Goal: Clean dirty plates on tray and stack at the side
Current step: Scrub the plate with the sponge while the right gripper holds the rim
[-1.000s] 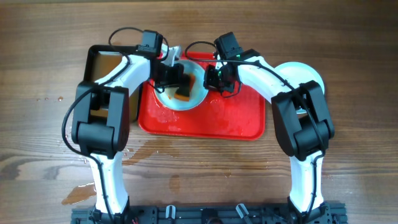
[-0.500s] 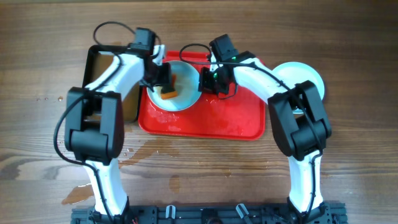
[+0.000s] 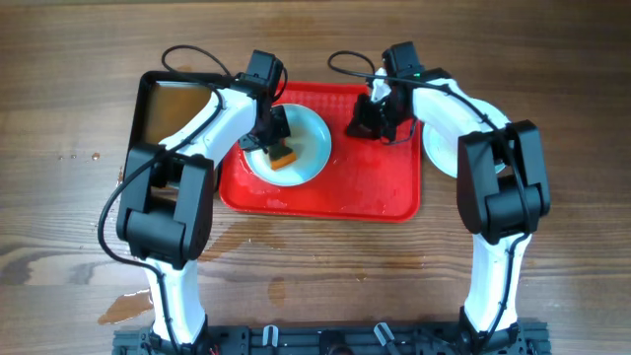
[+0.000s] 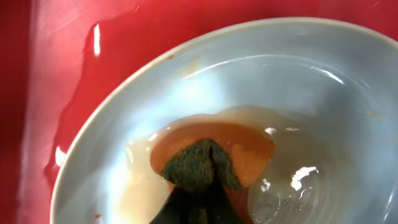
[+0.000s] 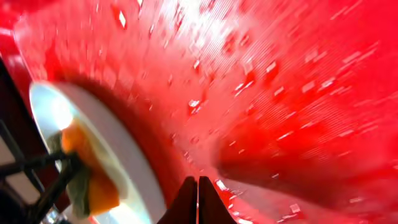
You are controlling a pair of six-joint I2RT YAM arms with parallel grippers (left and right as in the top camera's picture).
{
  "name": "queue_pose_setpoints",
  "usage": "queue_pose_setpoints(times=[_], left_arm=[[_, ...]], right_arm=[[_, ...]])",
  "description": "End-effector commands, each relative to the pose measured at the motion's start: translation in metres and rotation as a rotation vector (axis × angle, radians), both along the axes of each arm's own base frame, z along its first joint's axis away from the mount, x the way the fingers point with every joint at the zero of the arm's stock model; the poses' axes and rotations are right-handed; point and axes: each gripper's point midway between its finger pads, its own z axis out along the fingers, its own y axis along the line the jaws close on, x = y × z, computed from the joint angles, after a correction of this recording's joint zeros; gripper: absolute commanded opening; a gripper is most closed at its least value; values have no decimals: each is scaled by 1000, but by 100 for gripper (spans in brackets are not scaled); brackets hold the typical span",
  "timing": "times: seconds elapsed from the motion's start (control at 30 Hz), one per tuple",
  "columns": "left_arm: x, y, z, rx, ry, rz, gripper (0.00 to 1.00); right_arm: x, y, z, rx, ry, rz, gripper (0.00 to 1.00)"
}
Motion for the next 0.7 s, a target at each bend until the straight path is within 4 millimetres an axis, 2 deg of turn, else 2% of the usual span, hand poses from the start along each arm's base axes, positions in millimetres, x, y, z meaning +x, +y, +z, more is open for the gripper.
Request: queue_pose_setpoints(times=[0.0,0.03,0.1,0.13,0.23,0.37,0.5,0.57,0.63,0.67], left_arm=[[-19,13,2,26,38,6,4],[-12,9,21,-21,-8,11,4],[-4,9,46,-62,-73,20,4],[-3,10,53,-67,-90,23,4],[-4,5,56,-102,-87,15,4],[-4,7,65,-150,-88,29,4],[-2,39,89,-156,-124,104,4],[0,55,99,-157,-146,141,4],[2,65,102,-155,-155,156,4],[2,67,102,-152,-157,151,4]], right_arm=[[0,-1,-10,-24,-11,19,6],[1,8,-5,17,-54,78,14],[2,26,7,110,-138,182,33],[1,33,10,131,-163,215,40],[-4,45,12,141,-192,271,54],[-14,57,9,119,-188,313,58],[-23,58,-4,13,-127,267,58],[-28,51,-17,-105,-60,179,58],[-33,53,-22,-159,-43,154,57],[-36,53,-24,-187,-33,137,52]])
